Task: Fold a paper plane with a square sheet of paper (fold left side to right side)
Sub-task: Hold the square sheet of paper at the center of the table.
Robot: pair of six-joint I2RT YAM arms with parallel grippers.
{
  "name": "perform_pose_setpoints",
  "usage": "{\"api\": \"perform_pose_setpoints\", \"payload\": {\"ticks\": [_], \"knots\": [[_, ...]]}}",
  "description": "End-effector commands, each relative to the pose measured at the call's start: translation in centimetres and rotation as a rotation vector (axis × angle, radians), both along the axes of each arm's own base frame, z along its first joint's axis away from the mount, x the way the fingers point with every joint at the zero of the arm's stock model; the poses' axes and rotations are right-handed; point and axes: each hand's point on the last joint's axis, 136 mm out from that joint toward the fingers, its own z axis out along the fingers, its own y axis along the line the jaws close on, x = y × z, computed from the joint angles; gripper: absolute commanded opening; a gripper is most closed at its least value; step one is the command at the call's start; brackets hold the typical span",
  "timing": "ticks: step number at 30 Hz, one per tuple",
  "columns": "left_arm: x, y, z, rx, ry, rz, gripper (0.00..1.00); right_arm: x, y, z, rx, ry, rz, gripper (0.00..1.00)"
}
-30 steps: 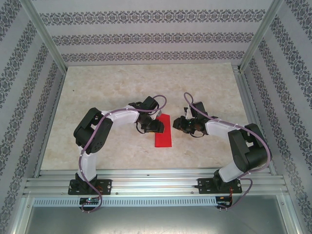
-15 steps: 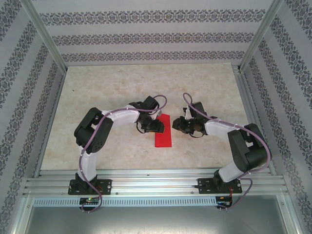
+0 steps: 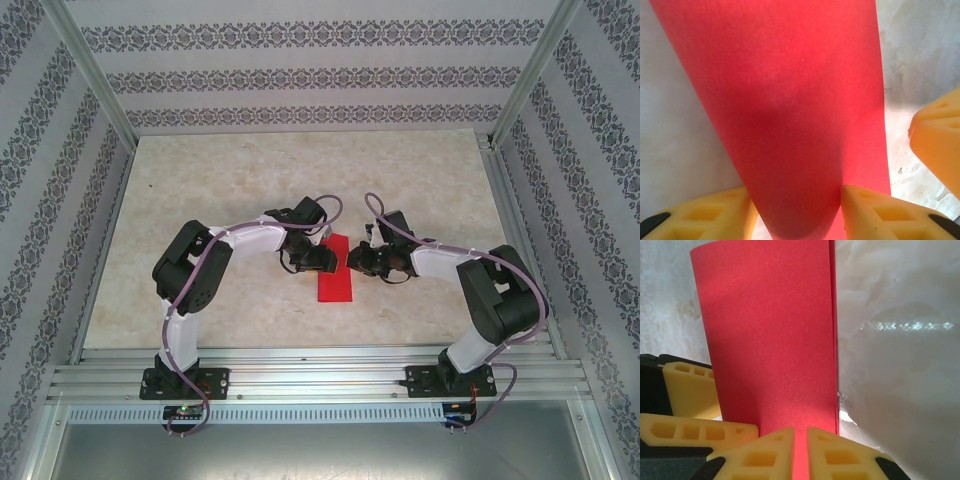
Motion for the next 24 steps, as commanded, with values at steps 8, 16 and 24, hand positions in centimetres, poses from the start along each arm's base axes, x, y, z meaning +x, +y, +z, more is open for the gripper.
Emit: {"api": "perform_pose_setpoints", "payload": {"ticks": [8,16,24], "knots": [[-0.9,0.8,-3.3,0.074,0.052,-0.012,0.51,0.8,1.1,0.5,0.022,-0.02,0.009,0.14],[-1.0,0.9,-3.5,0.081,0.054,-0.014,0.51,0.7,1.2,-0.2,0.007,0.001,0.01,0.13],[-1.1,0.9,-3.6,0.085,0.053,-0.014,0.51,0.1,1.0,-1.4,-0.047,0.04,0.02,0.13]]}}
